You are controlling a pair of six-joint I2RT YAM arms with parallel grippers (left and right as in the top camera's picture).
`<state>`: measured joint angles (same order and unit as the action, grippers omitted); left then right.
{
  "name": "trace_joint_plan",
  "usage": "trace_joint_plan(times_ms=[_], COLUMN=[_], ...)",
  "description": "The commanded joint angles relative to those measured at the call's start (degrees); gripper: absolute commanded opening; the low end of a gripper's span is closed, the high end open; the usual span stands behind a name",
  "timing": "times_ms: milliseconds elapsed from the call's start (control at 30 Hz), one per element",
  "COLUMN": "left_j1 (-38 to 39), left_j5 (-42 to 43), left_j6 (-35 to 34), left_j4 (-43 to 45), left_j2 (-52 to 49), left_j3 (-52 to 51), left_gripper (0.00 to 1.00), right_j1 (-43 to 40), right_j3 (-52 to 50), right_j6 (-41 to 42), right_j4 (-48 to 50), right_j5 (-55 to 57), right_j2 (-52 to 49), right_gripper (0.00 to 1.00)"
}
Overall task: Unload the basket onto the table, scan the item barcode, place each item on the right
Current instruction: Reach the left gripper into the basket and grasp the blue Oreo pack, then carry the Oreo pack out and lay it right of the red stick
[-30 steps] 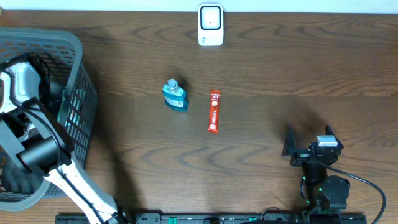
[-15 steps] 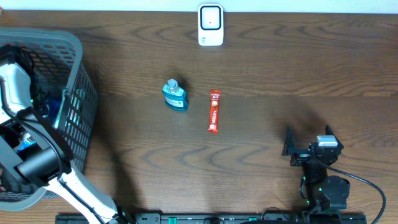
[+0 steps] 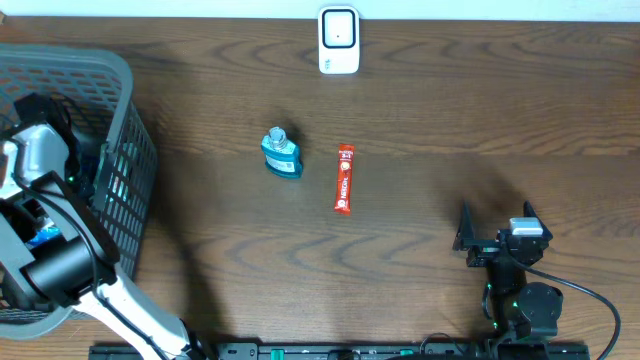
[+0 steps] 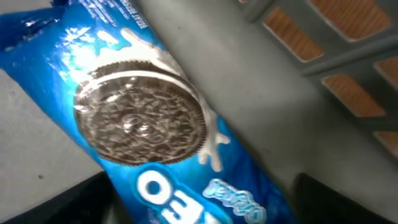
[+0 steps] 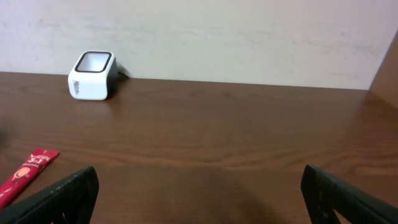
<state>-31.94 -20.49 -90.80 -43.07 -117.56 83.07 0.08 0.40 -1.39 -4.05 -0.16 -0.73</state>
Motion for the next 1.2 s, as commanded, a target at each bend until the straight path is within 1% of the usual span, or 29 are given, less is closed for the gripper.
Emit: trace_joint_plan(times_ms=[0, 33, 67, 100, 233, 333, 467, 633, 700, 733, 833, 933, 1000, 1067, 1167], left_j1=[-0.13, -0.13, -0.15, -0.15, -0.66, -1.22, -1.31, -1.31, -1.18, -0.92, 1.29, 7.67, 14.19, 21.97, 35.82], left_j5=[2.01, 2.01, 2.01, 2.01, 1.99, 1.99, 1.99, 1.95, 3.72, 6.56, 16.26, 25.64, 28.57, 29.53, 29.42], left_j6=[-1.14, 0.04, 2.05, 3.41, 10.88, 16.72, 22.99, 26.8, 28.59, 29.7, 32.98, 36.24, 37.62, 40.44, 47.08], left_j4=[-0.17, -0.31, -0.28, -0.28, -0.31, -0.31, -0.31, -0.31, -0.22, -0.04, 1.73, 4.11, 4.81, 5.51, 6.43], left_j2=[-2.36, -2.36, -2.32, -2.16, 0.37, 5.35, 16.63, 34.38, 41.79, 45.94, 54.21, 60.17, 61.96, 62.25, 60.02], left_j3=[-4.22, -4.22, -4.2, -4.09, -2.93, -1.57, 0.13, 1.99, 2.75, 3.23, 3.91, 3.91, 3.91, 3.91, 3.89], left_gripper=[0.36, 0.25, 0.18, 0.08, 0.07, 0.06, 0.07, 0.07, 0.07, 0.07, 0.06, 0.07, 0.07, 0.07, 0.07], right_j1=[0.5, 0.5, 0.5, 0.5, 0.5, 0.5, 0.5, 0.5, 0.5, 0.5, 0.5, 0.5, 0.5, 0.5, 0.5], right_j3=[-0.09, -0.09, -0.09, -0.09, -0.09, -0.09, -0.09, -0.09, -0.09, -0.09, -0.09, -0.09, -0.09, -0.09, -0.09], right_j6=[-0.39, -0.42, -0.42, -0.42, -0.39, -0.39, -0.42, -0.42, -0.39, -0.42, -0.42, -0.42, -0.39, -0.39, -0.42], right_j4=[-0.24, -0.24, -0.24, -0.24, -0.24, -0.24, -0.24, -0.24, -0.24, -0.24, -0.24, -0.24, -0.24, -0.24, -0.24], right_j5=[0.52, 0.5, 0.5, 0.5, 0.52, 0.5, 0.5, 0.52, 0.5, 0.52, 0.52, 0.5, 0.5, 0.52, 0.52], right_j2=[0.22, 0.22, 0.22, 0.22, 0.22, 0.22, 0.22, 0.22, 0.22, 0.22, 0.22, 0.22, 0.22, 0.22, 0.22], right_gripper=[0.99, 0.99, 0.99, 0.99, 0.99, 0.99, 0.99, 0.99, 0.99, 0.99, 0.99, 0.99, 0.99, 0.99, 0.99])
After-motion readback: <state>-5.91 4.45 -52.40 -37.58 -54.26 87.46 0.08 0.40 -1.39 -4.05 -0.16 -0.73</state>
